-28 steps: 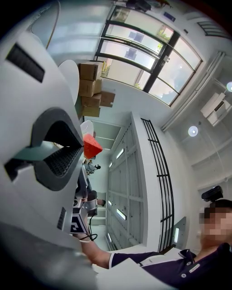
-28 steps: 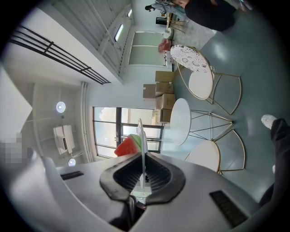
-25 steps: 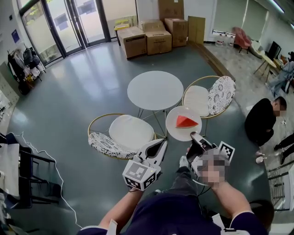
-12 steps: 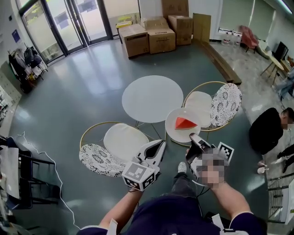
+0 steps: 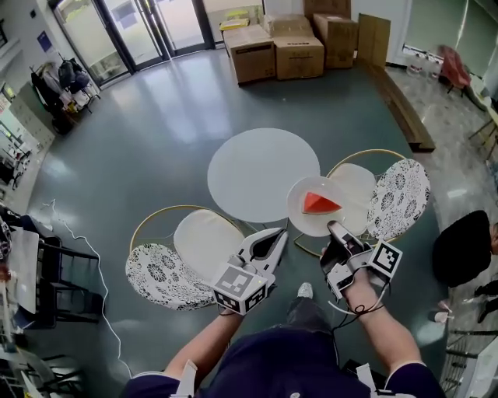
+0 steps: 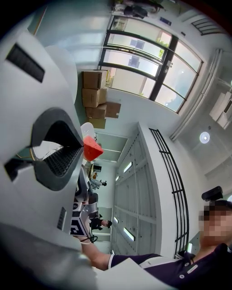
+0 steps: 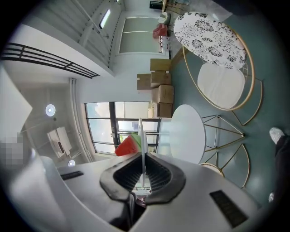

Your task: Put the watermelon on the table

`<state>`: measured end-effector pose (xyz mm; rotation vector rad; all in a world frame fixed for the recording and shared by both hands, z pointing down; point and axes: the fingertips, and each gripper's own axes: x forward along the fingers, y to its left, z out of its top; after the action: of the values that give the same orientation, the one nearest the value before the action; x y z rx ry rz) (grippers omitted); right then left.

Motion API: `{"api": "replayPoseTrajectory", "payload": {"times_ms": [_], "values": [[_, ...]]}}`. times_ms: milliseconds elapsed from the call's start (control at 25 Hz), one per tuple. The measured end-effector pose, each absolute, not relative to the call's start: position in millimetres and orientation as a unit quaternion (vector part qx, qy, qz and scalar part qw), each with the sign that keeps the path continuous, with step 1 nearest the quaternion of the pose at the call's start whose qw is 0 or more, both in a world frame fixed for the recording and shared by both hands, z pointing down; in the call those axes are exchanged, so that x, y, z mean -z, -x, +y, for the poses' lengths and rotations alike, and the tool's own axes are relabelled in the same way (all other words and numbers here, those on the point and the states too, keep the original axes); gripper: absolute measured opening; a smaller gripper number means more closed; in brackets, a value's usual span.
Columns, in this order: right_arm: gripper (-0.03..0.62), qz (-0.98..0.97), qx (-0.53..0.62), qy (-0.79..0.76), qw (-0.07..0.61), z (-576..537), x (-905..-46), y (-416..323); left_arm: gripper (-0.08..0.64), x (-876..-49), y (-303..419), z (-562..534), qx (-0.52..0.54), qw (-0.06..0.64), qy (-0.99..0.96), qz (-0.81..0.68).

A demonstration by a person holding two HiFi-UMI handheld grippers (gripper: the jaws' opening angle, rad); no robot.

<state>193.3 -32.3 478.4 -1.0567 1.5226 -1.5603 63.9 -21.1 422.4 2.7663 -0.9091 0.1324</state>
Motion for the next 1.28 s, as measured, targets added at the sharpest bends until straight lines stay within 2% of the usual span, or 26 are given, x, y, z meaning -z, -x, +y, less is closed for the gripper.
{"api": "replayPoseTrajectory", "payload": {"times_ms": [600, 1280], "values": [[0.015, 0.605, 0.637, 0.374, 0.297, -132, -495, -240, 0.005, -430, -112, -106, -0.064, 0.136, -0.912, -0.383], [0.015, 0.611, 0.637, 0.388, 0.266, -204, -501, -195, 0.005, -448, -74, -181, -0.056, 0.147, -0.911, -0.382]]}}
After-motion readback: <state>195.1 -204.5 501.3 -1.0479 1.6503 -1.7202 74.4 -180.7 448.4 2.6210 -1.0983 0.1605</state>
